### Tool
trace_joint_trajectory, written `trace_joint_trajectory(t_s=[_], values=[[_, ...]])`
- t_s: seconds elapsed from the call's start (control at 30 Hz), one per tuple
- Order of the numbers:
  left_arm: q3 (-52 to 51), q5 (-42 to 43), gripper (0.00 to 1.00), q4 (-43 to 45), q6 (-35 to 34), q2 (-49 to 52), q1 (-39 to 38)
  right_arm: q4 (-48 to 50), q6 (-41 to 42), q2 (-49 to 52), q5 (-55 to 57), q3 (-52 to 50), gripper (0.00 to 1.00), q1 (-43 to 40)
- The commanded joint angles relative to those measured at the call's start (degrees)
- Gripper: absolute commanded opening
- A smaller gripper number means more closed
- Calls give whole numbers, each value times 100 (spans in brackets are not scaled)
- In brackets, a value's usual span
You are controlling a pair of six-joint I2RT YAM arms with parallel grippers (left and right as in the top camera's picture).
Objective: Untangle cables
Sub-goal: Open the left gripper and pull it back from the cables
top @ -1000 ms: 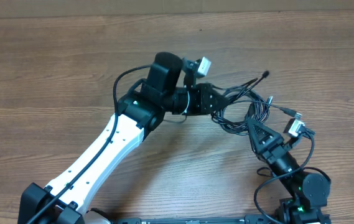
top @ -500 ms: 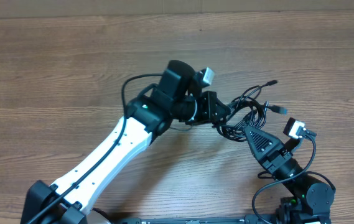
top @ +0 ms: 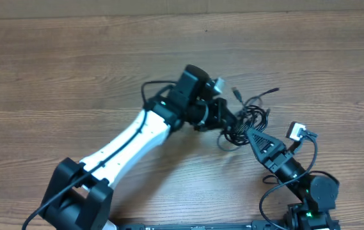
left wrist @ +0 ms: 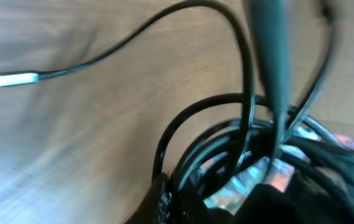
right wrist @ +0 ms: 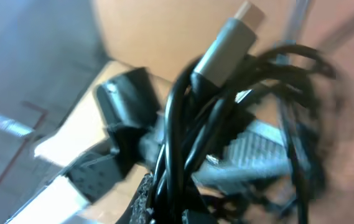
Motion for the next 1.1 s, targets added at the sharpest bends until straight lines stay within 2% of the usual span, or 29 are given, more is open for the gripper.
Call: trace_joint_trajectory(t_s=[0.0,0.2,0.37,0.57,0.7,0.77,0.93,1.03,1.07], values=[[-17,503,4,52,782,-66,671,-695,-407,-85,-9,-59,4,72],[-17,2041,4,55,1012,-122,1572,-2406,-420,-85,1043,-59,4,72],[-17,2931,4,273,1182,-122,1742,-2855,-422,-85,1388,-59,5,72],[-17,3989,4,1510,1174,-122,1725,-3368,-555,-85,1510,-59,5,74],[-17,3650,4,1696,1176,-122,1733,-3182,-702,-85,1290,-59,6,74],[-17,3316,5,1611,1176,-122,1727,-2734,-702,-85,990,-59,7,72],[-17,2430,19,1025,1174,-122,1720,-1388,-761,-85,629,-59,10,72],[-17,1910,24,348,1158,-122,1720,-992,-807,-85,654,-59,7,72],[-17,1805,29,127,1110,-122,1720,-898,-809,-85,654,-59,6,72]])
